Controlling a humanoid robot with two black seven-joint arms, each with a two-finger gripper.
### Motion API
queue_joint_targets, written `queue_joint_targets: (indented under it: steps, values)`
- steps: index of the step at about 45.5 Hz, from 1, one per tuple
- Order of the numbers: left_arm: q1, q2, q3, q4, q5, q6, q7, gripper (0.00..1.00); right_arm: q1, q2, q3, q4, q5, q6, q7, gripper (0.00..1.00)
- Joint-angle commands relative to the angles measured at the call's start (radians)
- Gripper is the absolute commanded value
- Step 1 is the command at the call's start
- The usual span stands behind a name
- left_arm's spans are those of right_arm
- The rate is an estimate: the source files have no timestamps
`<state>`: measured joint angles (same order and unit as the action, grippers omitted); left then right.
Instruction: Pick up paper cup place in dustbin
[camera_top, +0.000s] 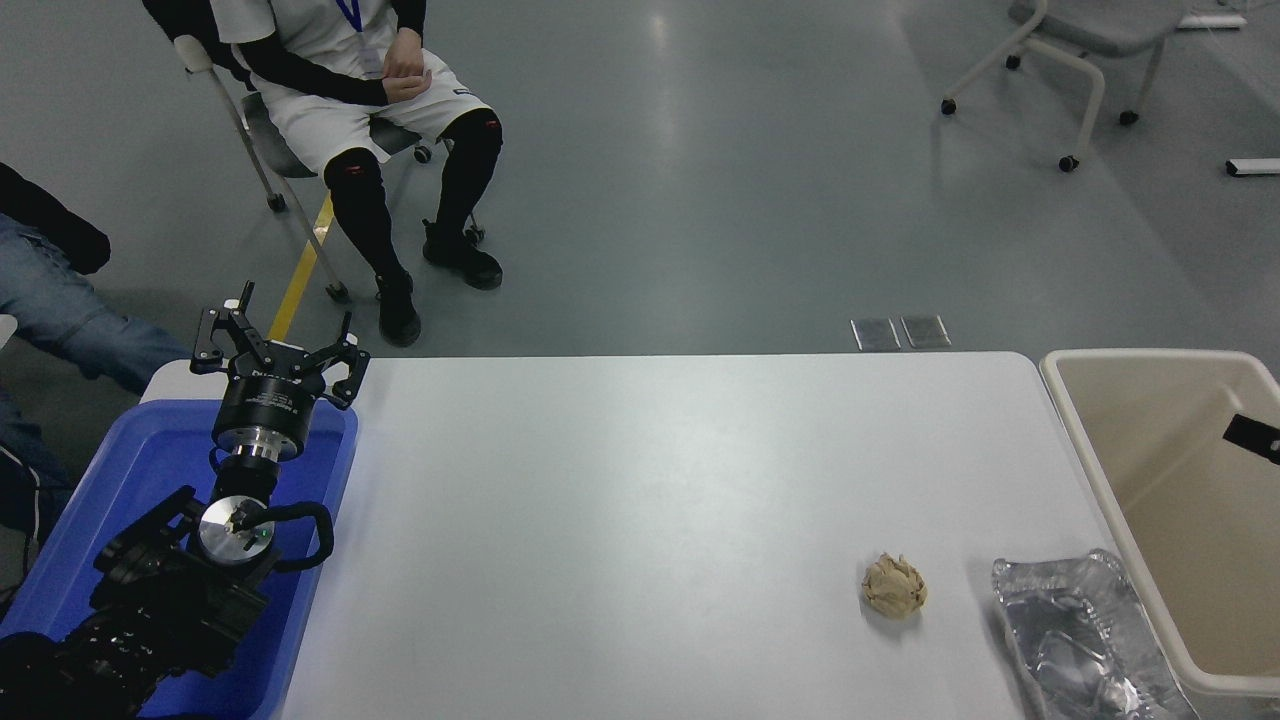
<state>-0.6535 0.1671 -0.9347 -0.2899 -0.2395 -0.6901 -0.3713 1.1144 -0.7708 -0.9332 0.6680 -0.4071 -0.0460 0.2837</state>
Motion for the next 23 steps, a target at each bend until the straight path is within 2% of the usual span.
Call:
queue_joint_targets:
  steps: [1,16,23]
  values:
    - [0.000,0.000,0.000,0.000,0.000,0.000,0.000,0.99,0.266,-0.010,-0.263,0.223,0.005,0.052,0.000,1.00]
    - [0.000,0.000,0.000,0.000,0.000,0.000,0.000,0.99,0.432,0.002,-0.308,0.338,0.005,0.092,0.000,1.00]
    - [0.000,0.000,0.000,0.000,0.000,0.000,0.000,0.99,0.560,0.065,-0.412,0.349,0.005,0.274,0.002,1.00]
